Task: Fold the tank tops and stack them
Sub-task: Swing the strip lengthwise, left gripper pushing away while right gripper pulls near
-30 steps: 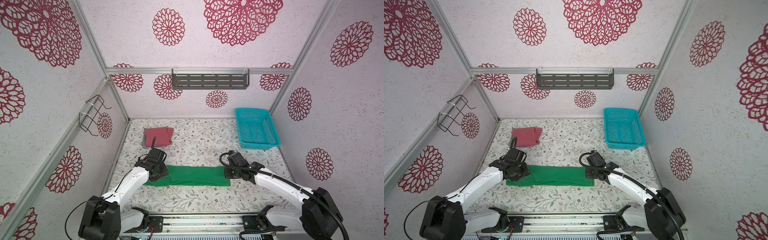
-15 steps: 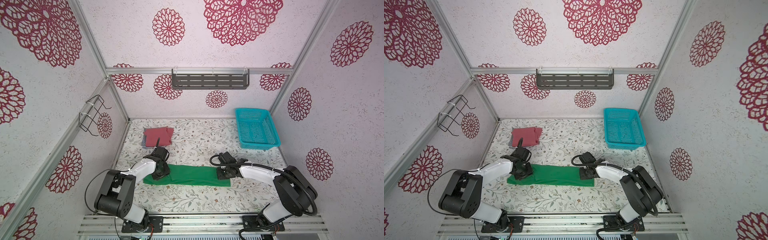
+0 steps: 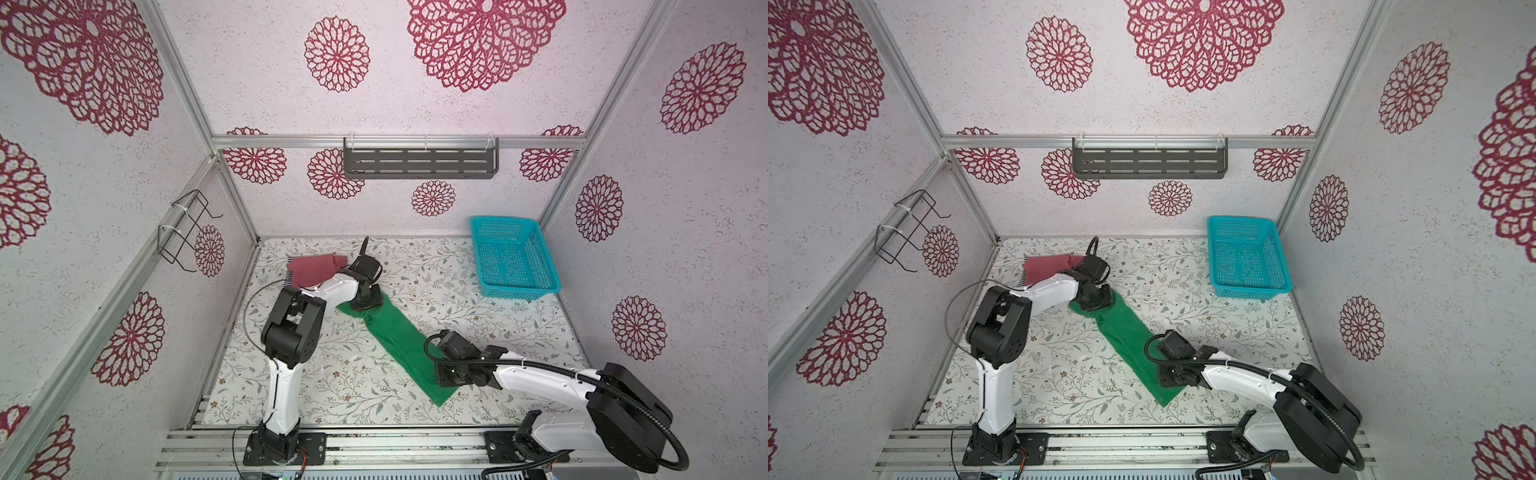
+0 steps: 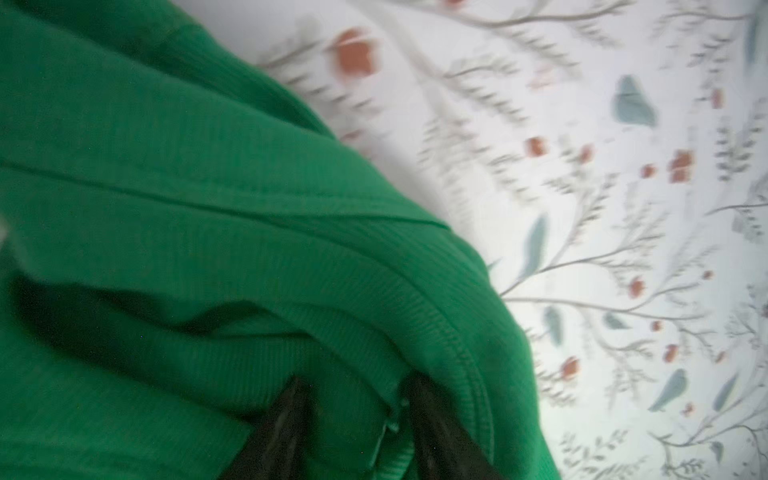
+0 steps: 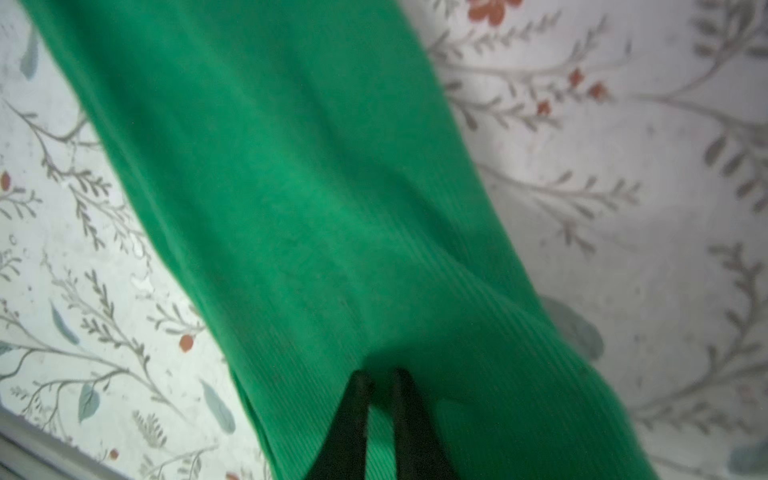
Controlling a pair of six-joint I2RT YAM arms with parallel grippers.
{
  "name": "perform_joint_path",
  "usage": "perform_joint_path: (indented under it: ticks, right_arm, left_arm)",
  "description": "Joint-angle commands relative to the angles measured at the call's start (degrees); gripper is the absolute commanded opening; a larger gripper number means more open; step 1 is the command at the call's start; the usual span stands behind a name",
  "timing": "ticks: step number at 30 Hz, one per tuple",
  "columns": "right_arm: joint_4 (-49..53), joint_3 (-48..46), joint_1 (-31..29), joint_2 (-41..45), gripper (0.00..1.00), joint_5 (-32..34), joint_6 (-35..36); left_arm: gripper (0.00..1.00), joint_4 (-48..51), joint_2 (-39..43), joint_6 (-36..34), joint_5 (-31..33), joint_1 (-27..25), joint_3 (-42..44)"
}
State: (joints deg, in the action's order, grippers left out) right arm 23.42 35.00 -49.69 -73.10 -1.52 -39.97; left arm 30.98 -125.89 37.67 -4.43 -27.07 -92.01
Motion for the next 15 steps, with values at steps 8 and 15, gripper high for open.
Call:
perform_joint_path:
  ticks: [8,15]
  right_arm:
    - [7.31,11.89,4.03,-1.37,0.18,5.53,9.28]
    - [-4.14,11.22,4.18,-8.09,0.12,2.46,9.21]
  left_arm:
    - [0.61,10.85,-13.21,-23.79,-2.02,-0.99,-28.4]
    - [0.6,10.83,-12.59,-22.96,-2.26,1.15,-26.92]
